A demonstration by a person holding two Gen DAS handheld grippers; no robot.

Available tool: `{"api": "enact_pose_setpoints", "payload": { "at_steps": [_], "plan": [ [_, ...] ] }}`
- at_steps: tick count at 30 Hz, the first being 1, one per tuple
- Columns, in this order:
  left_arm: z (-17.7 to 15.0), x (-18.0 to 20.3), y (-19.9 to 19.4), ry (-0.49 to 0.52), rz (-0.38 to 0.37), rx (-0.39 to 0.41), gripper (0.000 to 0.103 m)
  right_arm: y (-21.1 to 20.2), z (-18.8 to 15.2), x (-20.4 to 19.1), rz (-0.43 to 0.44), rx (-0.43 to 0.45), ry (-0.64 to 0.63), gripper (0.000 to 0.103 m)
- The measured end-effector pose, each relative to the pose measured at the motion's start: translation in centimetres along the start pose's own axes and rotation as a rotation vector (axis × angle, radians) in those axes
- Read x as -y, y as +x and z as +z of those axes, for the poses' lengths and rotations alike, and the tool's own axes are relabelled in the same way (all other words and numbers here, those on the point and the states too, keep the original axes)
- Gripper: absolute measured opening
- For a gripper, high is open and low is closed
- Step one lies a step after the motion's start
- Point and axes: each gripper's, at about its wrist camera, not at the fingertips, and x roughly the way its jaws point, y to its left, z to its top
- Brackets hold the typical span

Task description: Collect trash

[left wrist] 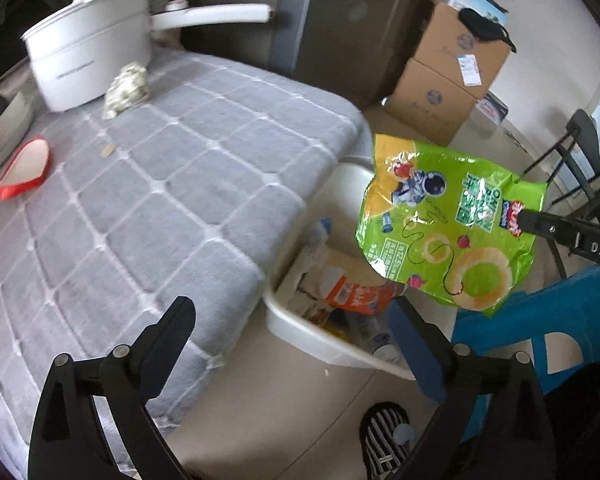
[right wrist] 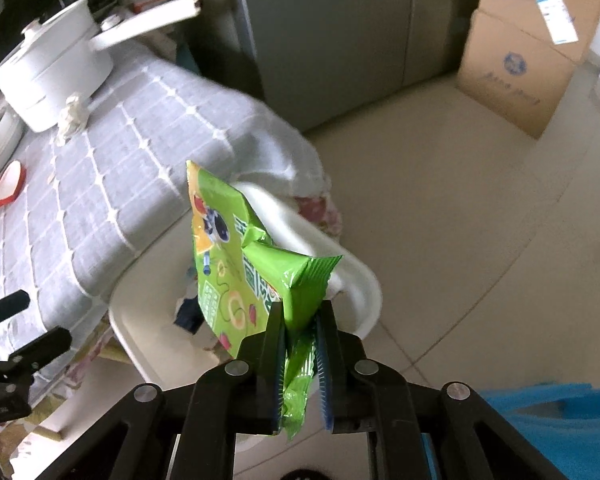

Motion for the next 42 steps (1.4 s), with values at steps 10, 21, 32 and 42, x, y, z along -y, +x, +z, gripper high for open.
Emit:
{"api": "enact_pose_setpoints", "payload": {
  "at_steps": [10, 21, 32, 42],
  "plan": [
    [-1.0, -4.6, -2.5, -0.089, 0.026, 0.037, 0.101, 0.9, 0.7, -1.4, 0.025, -0.019, 0.023, 0.055],
    [-1.1, -10.7, -5.9, -0.207, 0.108, 0.117, 0.102, 1.3, 1.7, -4.8, 0.053, 0.031, -0.038, 0.065],
    [0.0, -21.4, -7.5, -0.434, 0.293, 0.138, 0.101, 5.2, 3.9, -10.4, 0.100, 0.021, -0.101, 0.070],
    [3.5, -28.4, -4.6, -0.628, 0.231, 0.210, 0.079, 8.4, 5.9, -15.6, 0.120, 0.014, -0.181, 0.072]
  ]
}}
